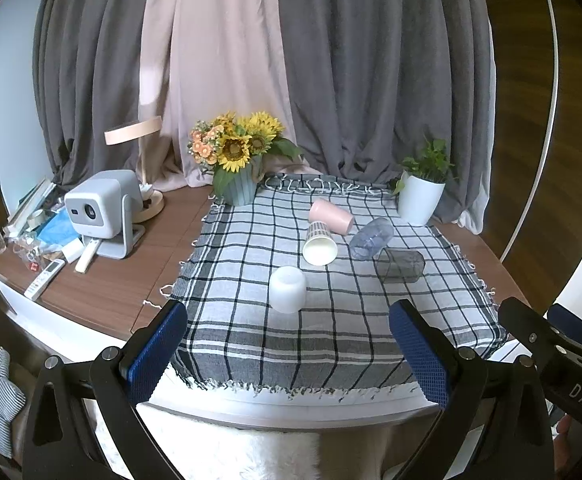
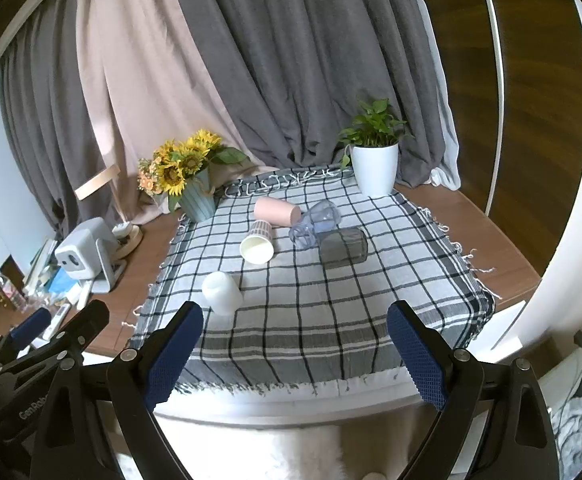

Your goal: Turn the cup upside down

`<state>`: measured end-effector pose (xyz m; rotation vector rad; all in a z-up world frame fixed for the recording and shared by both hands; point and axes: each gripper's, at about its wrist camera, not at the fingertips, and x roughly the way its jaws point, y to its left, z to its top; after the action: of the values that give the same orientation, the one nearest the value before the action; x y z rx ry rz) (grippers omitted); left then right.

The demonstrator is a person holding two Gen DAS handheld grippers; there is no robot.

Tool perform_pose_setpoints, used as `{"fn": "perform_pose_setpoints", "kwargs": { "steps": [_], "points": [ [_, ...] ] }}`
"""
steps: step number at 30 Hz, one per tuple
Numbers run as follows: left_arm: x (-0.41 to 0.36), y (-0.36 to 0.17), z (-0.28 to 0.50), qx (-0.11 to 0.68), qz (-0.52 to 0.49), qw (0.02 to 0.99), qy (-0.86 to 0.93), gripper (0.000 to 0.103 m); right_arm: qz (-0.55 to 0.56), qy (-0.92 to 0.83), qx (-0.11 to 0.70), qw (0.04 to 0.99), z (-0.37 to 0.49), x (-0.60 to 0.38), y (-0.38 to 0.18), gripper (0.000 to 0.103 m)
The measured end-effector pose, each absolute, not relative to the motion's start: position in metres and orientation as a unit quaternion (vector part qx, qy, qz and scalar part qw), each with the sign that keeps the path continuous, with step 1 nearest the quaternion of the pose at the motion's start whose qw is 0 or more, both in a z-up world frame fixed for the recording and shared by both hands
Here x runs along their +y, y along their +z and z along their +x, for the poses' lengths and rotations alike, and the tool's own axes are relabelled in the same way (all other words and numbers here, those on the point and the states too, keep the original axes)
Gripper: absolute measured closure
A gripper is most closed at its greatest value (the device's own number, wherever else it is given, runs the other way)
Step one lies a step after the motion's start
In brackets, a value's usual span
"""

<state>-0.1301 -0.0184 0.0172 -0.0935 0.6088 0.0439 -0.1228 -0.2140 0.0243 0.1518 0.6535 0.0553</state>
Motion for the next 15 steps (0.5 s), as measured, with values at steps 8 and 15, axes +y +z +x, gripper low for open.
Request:
{"fn": "perform_pose_setpoints", "kwargs": {
  "steps": [8,15],
  "points": [
    [-0.0178,0.0181,-0.1309,0.299,-0.047,0.953,0.025,0.000,0.075,0.027,0.321,0.944,-0.1233,-0.2153,0.0244,0.010],
    [-0.0168,0.0196,-0.1325,0.298,-0.045,0.953,0.024,0.000,0.074,0.027,0.321,0.944,-0.1236,-0.2152,0.0245,0.010]
  ]
}}
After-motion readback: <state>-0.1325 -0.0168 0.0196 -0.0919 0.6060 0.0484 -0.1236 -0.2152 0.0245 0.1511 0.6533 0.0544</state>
